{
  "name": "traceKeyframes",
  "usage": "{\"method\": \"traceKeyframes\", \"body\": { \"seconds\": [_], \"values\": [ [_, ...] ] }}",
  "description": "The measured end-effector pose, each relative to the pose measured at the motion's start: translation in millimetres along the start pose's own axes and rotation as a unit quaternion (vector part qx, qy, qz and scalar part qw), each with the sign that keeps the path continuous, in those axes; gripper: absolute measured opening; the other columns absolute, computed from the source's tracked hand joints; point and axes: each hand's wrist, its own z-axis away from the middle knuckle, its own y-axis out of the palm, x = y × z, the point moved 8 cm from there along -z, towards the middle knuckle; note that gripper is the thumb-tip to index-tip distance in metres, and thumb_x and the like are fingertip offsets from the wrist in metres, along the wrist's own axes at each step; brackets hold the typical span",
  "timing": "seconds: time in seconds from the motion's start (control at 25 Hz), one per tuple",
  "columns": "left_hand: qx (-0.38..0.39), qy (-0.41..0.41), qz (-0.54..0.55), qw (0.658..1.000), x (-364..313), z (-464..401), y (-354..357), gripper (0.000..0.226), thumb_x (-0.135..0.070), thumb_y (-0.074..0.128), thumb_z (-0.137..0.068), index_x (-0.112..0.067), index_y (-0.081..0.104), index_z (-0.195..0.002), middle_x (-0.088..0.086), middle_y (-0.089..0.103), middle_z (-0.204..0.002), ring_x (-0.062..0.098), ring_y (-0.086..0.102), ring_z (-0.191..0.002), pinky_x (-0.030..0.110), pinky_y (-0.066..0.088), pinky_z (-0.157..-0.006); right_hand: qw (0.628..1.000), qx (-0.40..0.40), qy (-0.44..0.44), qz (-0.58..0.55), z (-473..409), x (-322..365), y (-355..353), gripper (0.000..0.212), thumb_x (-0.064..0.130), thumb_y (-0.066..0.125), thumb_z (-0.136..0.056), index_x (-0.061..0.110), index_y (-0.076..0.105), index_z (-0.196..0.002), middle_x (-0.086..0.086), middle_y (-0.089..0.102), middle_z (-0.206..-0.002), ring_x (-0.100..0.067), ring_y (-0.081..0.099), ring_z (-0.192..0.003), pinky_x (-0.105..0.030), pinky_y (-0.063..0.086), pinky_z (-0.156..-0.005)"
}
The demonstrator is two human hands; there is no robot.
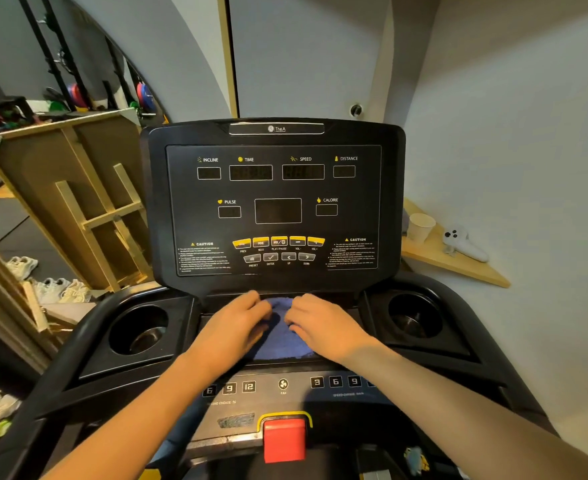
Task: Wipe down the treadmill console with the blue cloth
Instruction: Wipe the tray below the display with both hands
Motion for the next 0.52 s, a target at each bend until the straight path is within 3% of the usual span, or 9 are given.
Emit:
{"method": "traceKeyframes", "body": {
  "seconds": [0.12,0.28,0.52],
  "values": [
    [0.055,-0.019,0.004,0.998,14,11,25,0.028,-0.017,0.068,-0.084,-0.017,0.063,-0.112,0.003,0.060,-0.113,0.023,0.059,-0.099,0.037,0.053,-0.081,0.995,0.096,0.031,-0.002,6,-6,23,0.028,0.018,0.052,-0.103,0.013,0.061,-0.130,-0.009,0.059,-0.130,-0.024,0.051,-0.121,-0.037,0.046,-0.097],
    [0.072,-0.065,0.047,0.994,19,14,28,0.048,-0.016,0.068,-0.084,-0.016,0.055,-0.131,0.004,0.055,-0.130,0.023,0.056,-0.113,0.031,0.045,-0.098,0.990,0.123,0.067,-0.005,8,-12,28,0.034,0.020,0.049,-0.105,0.011,0.058,-0.136,-0.011,0.055,-0.136,-0.027,0.053,-0.124,-0.037,0.043,-0.104],
    [0.105,-0.106,0.070,0.986,18,16,31,0.058,-0.018,0.067,-0.086,-0.021,0.046,-0.140,0.002,0.049,-0.134,0.023,0.054,-0.118,0.032,0.045,-0.100,0.990,0.086,0.102,-0.041,21,-14,18,0.024,0.022,0.051,-0.102,0.015,0.073,-0.108,-0.009,0.066,-0.108,-0.022,0.063,-0.095,-0.028,0.046,-0.081]
  ]
}}
